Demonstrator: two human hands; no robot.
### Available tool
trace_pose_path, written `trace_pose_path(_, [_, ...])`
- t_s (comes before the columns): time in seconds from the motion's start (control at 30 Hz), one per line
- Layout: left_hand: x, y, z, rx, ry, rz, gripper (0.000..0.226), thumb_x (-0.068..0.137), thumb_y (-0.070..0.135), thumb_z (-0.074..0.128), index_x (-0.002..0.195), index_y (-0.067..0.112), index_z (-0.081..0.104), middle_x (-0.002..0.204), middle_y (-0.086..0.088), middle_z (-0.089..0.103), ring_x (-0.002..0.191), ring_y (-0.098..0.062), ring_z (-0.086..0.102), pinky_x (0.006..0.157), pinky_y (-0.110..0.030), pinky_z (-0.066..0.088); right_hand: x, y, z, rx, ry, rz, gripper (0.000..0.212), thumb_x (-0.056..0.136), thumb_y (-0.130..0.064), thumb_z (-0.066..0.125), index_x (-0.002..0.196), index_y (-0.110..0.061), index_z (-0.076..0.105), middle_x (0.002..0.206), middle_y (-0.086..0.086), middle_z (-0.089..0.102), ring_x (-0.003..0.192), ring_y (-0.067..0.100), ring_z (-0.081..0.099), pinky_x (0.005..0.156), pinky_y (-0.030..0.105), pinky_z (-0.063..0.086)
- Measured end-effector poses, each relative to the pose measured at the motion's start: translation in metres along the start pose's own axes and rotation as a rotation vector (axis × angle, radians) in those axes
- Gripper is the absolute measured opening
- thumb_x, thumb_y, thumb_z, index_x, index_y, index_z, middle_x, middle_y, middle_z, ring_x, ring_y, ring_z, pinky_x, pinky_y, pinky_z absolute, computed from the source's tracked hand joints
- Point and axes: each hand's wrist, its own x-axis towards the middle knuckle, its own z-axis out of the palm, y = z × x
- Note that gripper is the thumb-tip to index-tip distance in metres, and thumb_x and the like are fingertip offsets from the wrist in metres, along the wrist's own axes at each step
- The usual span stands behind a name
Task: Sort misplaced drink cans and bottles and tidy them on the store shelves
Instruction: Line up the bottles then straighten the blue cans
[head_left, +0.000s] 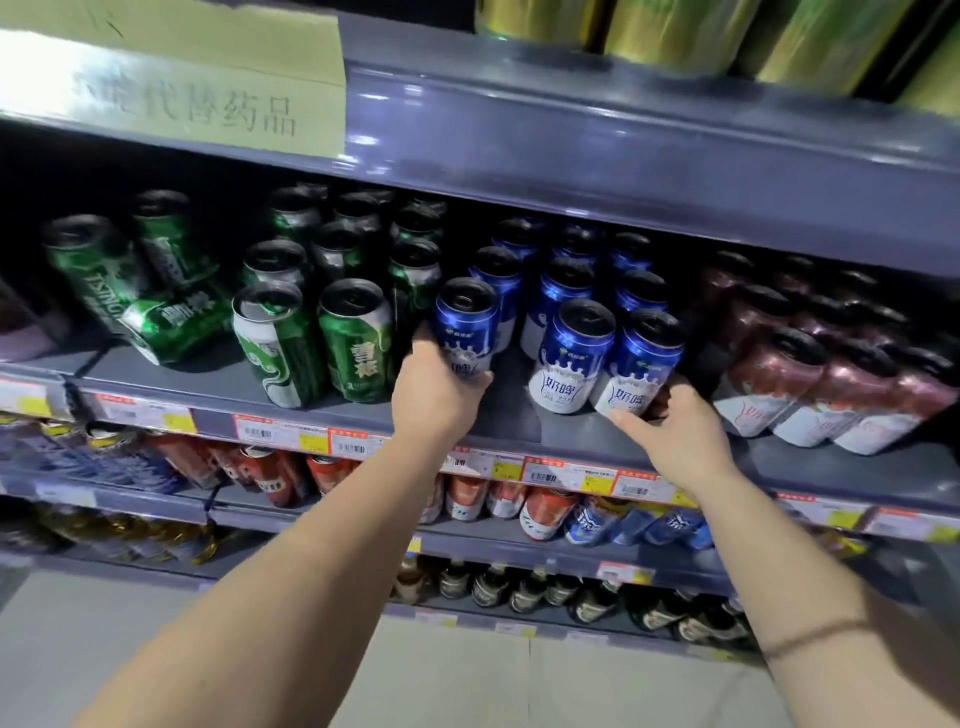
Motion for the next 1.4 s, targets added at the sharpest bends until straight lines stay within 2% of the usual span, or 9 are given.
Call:
trace_pose_path(0.17, [0.004,-0.002,0.010,0.030,-0.145,0.130,0.048,0.072,0.038,0.081,0.103,0.013,0.056,0.087,0.004,0.064,0.084,-0.021,0.062,0.066,-0.027,0.041,0.002,0.001,0.000,0.012,-0.003,0.004,0.048,0.074,-0.051,0.076,0.101,-0.019,0.054,0.099,-0.003,0.065,0.088,0.021,0.061,0.075,0.040,0.053])
trace_pose_path(0.33, [0.011,-0.006,0.017,-0.033,-0.257,0.164,0.069,0.063,0.037,0.088,0.121,0.017,0.056,0.110,0.004,0.069,0.100,-0.015,0.064,0.085,-0.030,0.051,0.001,-0.001,-0.001,0.001,-0.005,0.013,0.047,0.074,-0.052,0.074,0.102,-0.019,0.055,0.094,-0.006,0.066,0.085,0.019,0.062,0.070,0.036,0.050])
trace_pose_path(0.53, [0.032,-0.006,0.004,-0.081,-0.402,0.192,0.101,0.057,0.026,0.093,0.139,0.012,0.036,0.115,0.010,0.057,0.107,-0.006,0.054,0.090,-0.018,0.041,0.002,-0.006,0.001,0.060,-0.031,0.065,0.086,0.045,-0.073,0.072,0.116,-0.029,0.051,0.114,-0.007,0.067,0.103,0.020,0.064,0.087,0.045,0.054])
trace_pose_path(0.63, [0.042,-0.006,0.003,-0.094,-0.471,0.232,0.125,0.054,0.030,0.093,0.150,0.015,0.015,0.128,0.012,0.048,0.120,-0.005,0.046,0.094,-0.011,0.035,0.002,-0.011,0.002,0.034,-0.030,0.058,0.088,0.043,-0.073,0.069,0.116,-0.029,0.051,0.115,-0.006,0.067,0.104,0.021,0.063,0.087,0.046,0.053])
trace_pose_path(0.8, [0.043,-0.011,0.003,-0.109,-0.489,0.346,0.116,0.061,0.016,0.091,0.150,0.010,0.018,0.135,0.007,0.044,0.115,0.008,0.040,0.085,0.009,0.026,0.002,-0.008,0.003,0.029,-0.026,0.065,0.088,0.042,-0.075,0.069,0.115,-0.030,0.052,0.114,-0.007,0.067,0.103,0.020,0.064,0.087,0.046,0.054])
trace_pose_path(0.9, [0.047,-0.015,0.003,-0.111,-0.495,0.353,0.116,0.060,0.021,0.092,0.151,0.014,0.021,0.142,0.005,0.044,0.126,-0.002,0.041,0.093,0.006,0.026,0.001,-0.009,0.002,0.024,-0.029,0.052,0.083,0.044,-0.072,0.070,0.113,-0.030,0.054,0.110,-0.009,0.068,0.099,0.019,0.065,0.085,0.045,0.054])
trace_pose_path(1.07, [0.045,-0.019,-0.001,-0.038,-0.482,0.374,0.104,0.064,0.021,0.090,0.148,0.013,0.030,0.134,0.008,0.046,0.122,-0.002,0.039,0.089,0.008,0.024,-0.002,-0.012,0.000,0.008,-0.033,0.053,0.072,0.057,-0.060,0.079,0.113,-0.025,0.053,0.112,-0.006,0.067,0.101,0.021,0.063,0.086,0.046,0.053])
trace_pose_path(1.27, [0.038,-0.021,0.003,0.076,-0.422,0.314,0.081,0.069,0.030,0.086,0.139,0.017,0.047,0.132,0.001,0.060,0.122,-0.015,0.053,0.098,-0.020,0.038,-0.006,-0.019,0.002,-0.057,0.020,0.072,0.062,0.069,-0.055,0.077,0.111,-0.018,0.050,0.117,0.002,0.064,0.106,0.027,0.060,0.084,0.041,0.051])
trace_pose_path(1.4, [0.032,-0.016,0.006,0.126,-0.364,0.263,0.073,0.068,0.036,0.085,0.130,0.017,0.051,0.121,0.000,0.065,0.110,-0.020,0.059,0.092,-0.029,0.046,-0.008,-0.028,0.003,-0.070,0.016,0.131,0.071,0.060,-0.068,0.075,0.101,-0.016,0.050,0.112,0.004,0.064,0.104,0.029,0.060,0.085,0.043,0.051])
